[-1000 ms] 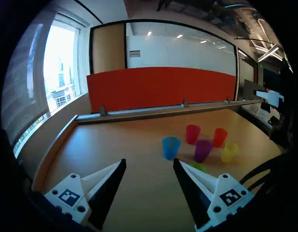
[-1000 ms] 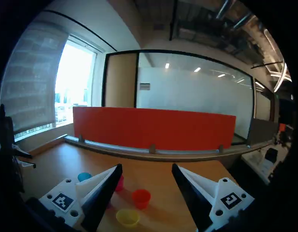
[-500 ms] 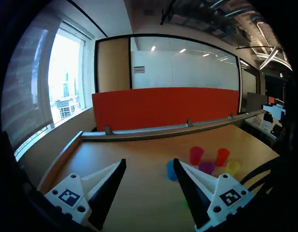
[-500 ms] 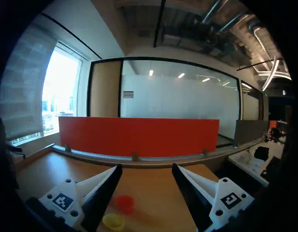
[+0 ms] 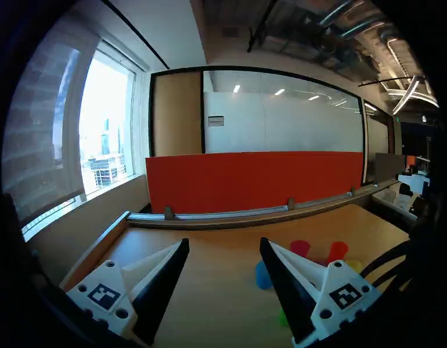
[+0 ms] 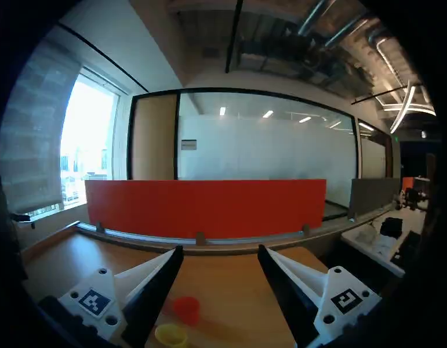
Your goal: Pour water
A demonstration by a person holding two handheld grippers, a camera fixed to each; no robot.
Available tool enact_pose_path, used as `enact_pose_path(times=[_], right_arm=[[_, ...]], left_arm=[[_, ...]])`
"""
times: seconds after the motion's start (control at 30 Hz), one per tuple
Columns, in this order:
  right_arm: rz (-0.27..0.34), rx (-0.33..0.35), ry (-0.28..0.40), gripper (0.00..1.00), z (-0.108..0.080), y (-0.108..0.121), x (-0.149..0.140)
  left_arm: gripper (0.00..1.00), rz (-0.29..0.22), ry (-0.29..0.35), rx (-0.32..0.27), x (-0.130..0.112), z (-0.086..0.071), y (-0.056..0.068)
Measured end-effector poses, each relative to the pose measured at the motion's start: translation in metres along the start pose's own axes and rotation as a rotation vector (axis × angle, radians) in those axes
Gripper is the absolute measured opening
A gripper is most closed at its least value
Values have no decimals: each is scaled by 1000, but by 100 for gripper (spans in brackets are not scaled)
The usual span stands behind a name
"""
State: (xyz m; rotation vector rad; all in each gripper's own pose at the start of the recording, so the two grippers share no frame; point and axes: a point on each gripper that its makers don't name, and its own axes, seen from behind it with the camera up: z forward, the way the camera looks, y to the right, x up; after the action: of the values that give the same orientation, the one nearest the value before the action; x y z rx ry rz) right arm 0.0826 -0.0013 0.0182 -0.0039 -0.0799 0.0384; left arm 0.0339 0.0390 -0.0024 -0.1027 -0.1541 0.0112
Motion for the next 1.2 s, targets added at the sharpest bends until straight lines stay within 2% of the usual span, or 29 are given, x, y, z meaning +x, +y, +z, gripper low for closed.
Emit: enact_pose_path(times=[0.2, 0.4, 0.6, 0.9, 1.2], right_arm=[[-1, -16, -1, 100, -2, 1, -2], [22, -9, -25, 100, -4, -2, -12], [43, -26, -31, 100, -6, 1, -19], [20, -29, -47, 100, -11, -2, -42], [-11, -9, -59, 99, -4, -14, -62]], left_arm=[[90, -15, 24, 13, -1, 2, -5], [90, -10, 21, 37, -15, 6, -14], [90, -36, 46, 57, -33, 10, -20], [90, -77, 99, 76, -62, 16, -28], [90, -63, 123, 91, -90, 22, -27]])
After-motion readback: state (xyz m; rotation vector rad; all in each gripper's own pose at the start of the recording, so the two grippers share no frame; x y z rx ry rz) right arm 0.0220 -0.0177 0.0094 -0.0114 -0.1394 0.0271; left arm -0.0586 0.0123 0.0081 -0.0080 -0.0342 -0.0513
